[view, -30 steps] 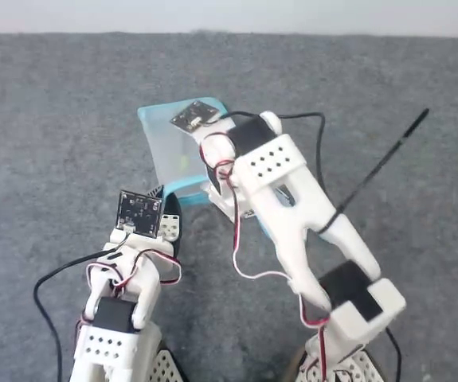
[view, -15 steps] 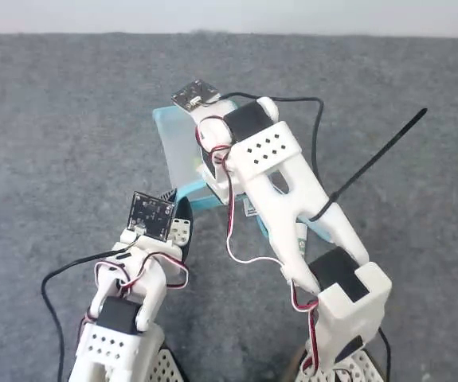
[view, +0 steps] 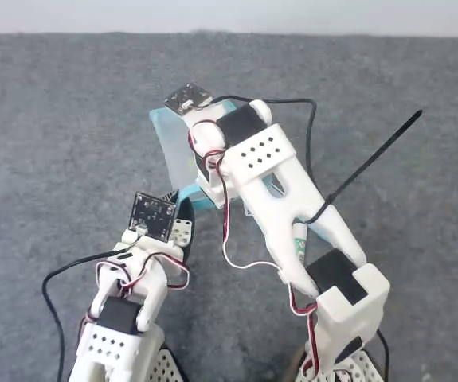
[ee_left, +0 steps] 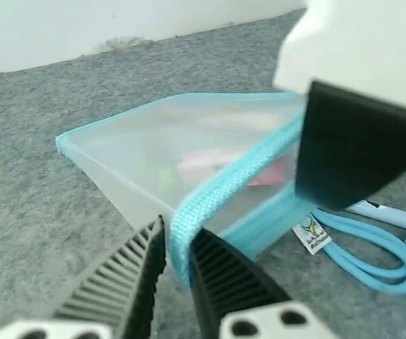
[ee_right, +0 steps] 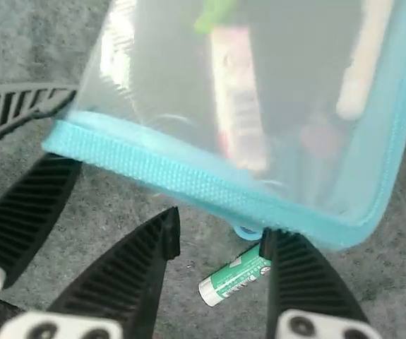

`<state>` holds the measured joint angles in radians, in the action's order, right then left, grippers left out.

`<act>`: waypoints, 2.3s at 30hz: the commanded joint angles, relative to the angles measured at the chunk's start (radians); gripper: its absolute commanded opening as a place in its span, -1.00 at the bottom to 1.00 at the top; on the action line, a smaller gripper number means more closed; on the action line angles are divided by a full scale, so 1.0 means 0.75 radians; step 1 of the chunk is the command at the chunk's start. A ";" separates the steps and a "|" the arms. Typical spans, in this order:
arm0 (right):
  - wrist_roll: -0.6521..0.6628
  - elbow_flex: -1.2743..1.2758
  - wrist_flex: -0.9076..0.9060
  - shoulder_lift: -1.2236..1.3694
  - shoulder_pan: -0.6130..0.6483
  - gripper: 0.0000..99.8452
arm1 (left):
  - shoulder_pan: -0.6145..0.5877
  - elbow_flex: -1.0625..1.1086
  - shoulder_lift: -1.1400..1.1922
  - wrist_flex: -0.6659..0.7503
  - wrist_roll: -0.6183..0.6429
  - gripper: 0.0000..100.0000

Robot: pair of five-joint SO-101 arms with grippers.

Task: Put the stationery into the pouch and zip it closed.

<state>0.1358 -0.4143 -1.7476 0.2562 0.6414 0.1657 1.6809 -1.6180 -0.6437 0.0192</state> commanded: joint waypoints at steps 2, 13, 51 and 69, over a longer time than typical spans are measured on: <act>-0.002 -0.084 -0.021 -0.036 -0.005 -0.56 | 0.012 -0.069 -0.020 -0.006 -0.002 -0.98; 0.002 -0.074 -0.062 -0.341 -0.046 -0.56 | 0.010 -0.069 -0.020 -0.006 -0.002 -0.98; 0.585 1.414 0.433 -1.051 -0.631 -0.56 | -0.143 -0.073 -0.023 0.025 0.000 -0.98; 0.841 1.495 0.813 -0.756 -0.688 -0.56 | -0.139 -0.073 -0.023 0.025 0.000 -0.98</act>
<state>0.7511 0.7165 -1.1953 -0.3284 0.1488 0.0675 1.6809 -1.6180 -0.6452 0.0192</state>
